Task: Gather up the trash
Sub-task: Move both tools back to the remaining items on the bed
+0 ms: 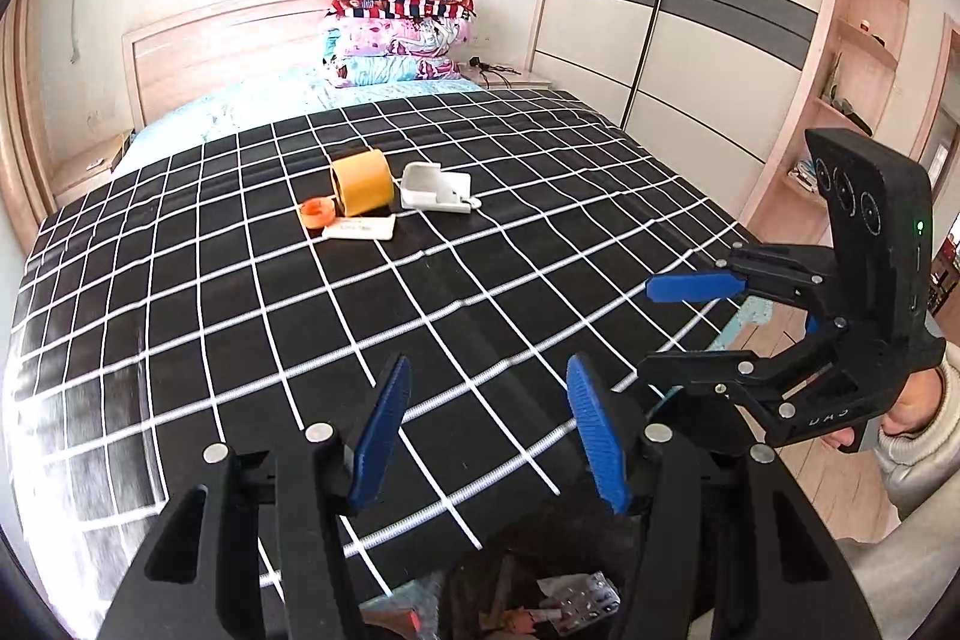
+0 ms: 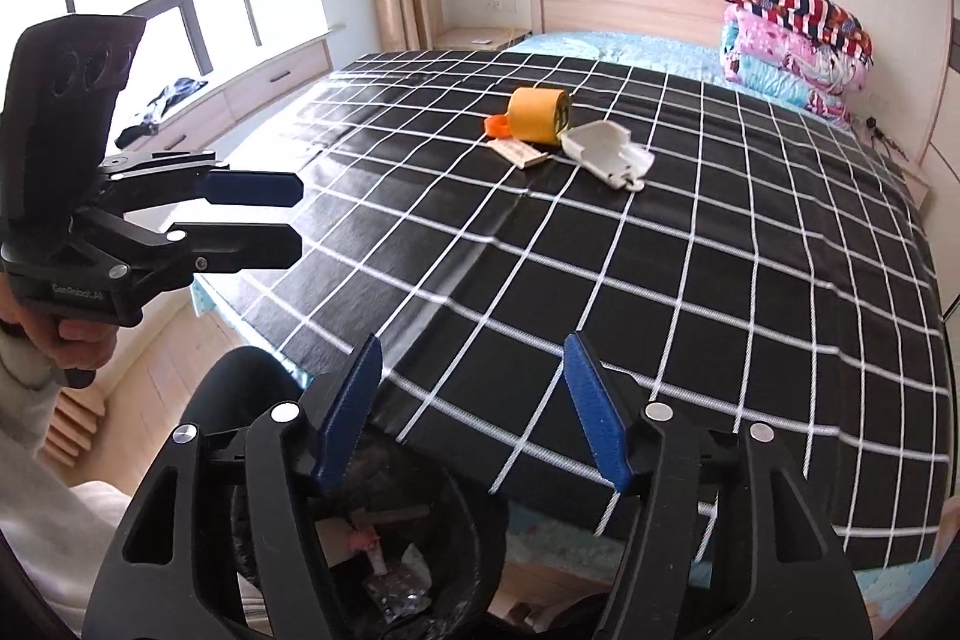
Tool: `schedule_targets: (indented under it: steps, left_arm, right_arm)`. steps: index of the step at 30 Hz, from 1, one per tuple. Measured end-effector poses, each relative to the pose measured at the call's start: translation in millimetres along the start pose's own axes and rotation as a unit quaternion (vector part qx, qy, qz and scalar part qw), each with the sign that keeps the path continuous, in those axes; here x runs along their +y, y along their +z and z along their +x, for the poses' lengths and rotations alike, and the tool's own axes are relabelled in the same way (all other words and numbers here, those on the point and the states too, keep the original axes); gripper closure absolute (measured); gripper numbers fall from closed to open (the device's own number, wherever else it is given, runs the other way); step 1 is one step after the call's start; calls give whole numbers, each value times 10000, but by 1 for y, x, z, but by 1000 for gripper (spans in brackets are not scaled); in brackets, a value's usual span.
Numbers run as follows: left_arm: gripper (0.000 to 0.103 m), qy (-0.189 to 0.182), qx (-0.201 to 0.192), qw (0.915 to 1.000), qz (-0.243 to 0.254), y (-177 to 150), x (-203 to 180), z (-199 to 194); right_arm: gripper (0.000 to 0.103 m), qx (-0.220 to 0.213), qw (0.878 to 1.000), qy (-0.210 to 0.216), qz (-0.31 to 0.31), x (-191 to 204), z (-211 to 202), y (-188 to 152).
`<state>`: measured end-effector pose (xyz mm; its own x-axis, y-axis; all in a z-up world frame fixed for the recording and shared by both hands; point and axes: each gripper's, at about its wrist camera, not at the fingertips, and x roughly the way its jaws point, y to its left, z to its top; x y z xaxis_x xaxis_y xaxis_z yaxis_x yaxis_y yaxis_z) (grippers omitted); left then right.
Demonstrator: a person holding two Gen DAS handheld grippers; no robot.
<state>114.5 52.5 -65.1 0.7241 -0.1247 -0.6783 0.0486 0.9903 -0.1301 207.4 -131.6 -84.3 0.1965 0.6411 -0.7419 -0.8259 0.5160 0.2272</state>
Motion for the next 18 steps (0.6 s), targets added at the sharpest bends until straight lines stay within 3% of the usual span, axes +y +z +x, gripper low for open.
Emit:
schedule_targets:
  steps: [11, 18]
  left_arm:
    - [52, 27, 38, 10000, 40, 30, 23, 32]
    - [52, 12, 146, 9998, 99, 47, 37, 60]
  right_arm:
    - [26, -117, 9996, -226, -117, -33, 23, 41]
    - [26, -119, 9990, -306, -289, -51, 45, 68]
